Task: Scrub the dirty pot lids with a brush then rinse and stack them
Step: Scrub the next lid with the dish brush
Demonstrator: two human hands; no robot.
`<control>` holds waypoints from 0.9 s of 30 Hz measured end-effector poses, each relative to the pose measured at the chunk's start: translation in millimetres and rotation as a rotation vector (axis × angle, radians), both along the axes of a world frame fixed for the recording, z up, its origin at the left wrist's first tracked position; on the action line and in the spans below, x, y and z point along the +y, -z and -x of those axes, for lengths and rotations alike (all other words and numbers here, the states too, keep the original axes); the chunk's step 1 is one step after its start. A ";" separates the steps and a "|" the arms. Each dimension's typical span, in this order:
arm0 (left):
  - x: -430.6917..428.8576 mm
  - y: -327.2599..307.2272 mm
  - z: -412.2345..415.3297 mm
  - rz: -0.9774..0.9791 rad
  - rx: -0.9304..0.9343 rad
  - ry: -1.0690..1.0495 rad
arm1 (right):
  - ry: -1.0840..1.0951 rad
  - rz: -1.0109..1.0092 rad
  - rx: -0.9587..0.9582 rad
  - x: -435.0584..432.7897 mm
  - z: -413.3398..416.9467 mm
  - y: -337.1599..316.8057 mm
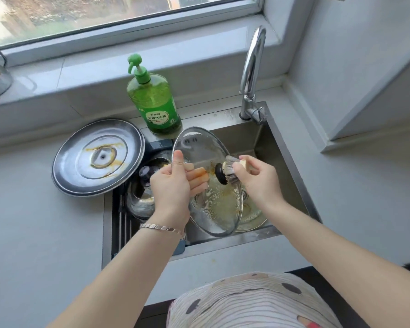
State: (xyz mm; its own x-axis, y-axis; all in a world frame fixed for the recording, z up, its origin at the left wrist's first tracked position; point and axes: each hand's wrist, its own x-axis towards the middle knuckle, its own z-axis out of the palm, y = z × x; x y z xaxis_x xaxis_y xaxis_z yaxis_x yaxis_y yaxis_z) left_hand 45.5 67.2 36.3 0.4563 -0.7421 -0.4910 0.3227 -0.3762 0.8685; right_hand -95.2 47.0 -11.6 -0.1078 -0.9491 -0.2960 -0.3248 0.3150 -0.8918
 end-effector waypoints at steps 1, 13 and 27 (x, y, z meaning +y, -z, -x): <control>-0.3 0.5 0.8 0.000 -0.013 0.005 | -0.034 0.086 0.078 4.1 -1.8 -3.5; -0.4 0.6 1.2 0.082 -0.189 0.098 | -0.068 -0.257 -0.130 -21.0 3.9 -4.1; -0.4 9.4 2.6 0.025 -0.141 0.137 | -0.183 -0.128 0.177 -20.3 5.2 -0.9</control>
State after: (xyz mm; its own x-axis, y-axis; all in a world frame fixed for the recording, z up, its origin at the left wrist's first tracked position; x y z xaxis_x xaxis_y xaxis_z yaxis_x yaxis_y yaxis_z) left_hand 42.9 66.8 26.9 0.4129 -0.8134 -0.4097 0.1446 -0.3856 0.9113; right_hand -100.4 26.6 -10.7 0.0013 -0.9138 -0.4062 -0.5342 0.3428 -0.7728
